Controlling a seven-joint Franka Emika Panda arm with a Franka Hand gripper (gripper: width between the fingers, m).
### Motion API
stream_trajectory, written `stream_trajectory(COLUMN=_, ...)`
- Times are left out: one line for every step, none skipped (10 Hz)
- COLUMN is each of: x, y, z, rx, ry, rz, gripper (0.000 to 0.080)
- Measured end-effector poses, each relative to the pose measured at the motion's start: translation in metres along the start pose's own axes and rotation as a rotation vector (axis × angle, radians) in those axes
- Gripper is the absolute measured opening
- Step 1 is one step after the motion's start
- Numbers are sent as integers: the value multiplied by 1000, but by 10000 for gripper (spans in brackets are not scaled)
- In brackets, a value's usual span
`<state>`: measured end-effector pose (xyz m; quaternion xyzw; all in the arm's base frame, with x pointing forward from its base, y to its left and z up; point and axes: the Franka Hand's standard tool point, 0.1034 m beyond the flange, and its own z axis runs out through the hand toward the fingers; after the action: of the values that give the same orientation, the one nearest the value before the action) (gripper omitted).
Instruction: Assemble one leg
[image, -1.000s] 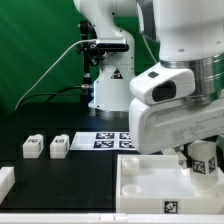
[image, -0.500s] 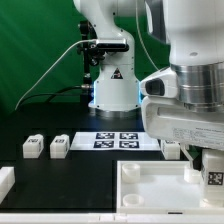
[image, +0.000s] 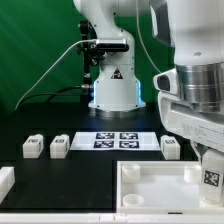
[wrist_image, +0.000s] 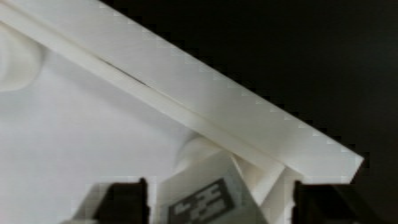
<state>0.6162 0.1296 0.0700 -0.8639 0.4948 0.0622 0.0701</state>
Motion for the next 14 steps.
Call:
stream_trajectory(x=0, y=0, z=0, rx=0, ry=0, rz=-1, gripper=385)
stream_trajectory(x=0, y=0, z=0, rx=0, ry=0, rz=-3, gripper=591)
stream_trajectory(x=0, y=0, z=0, rx=0, ry=0, rz=-11, gripper=633)
stream_trajectory(x=1, y=1, z=-1, rx=1, ry=2, rz=-50, gripper=633)
stream_trajectory(x=2, y=1, z=-3, rx=-1, ry=3, rz=-136, gripper=646)
stream_trajectory(x=1, y=0, z=-5, rx=-9, ry=-3, rz=-240, gripper=649)
stream_trajectory(x=-3, y=-1, z=-9, rx=-33, ry=-14, rz=-321, gripper=649)
stream_trajectory(x=-3, y=-5, z=-12, rx=-25, ry=-6, rz=-451, gripper=649)
stream_trajectory(x=-1, y=-5, z=-15, rx=-2, ry=19, rz=-532, gripper=649)
stream_trajectory(x=-1, y=-3, z=-14, rx=-6, ry=19, rz=-659, gripper=649)
stream_trajectory(x=0, y=-2, z=-14, rx=-7, ry=18, rz=-772, gripper=649)
stream_trajectory(x=0, y=-2, z=-14, rx=-8, ry=18, rz=-870, gripper=649)
stream_trajectory(x=2, y=-5, z=-16, rx=-25, ry=45, rz=-1042, gripper=649)
stream_trajectory(x=2, y=-8, z=-16, rx=-40, ry=72, rz=-1207, gripper=649)
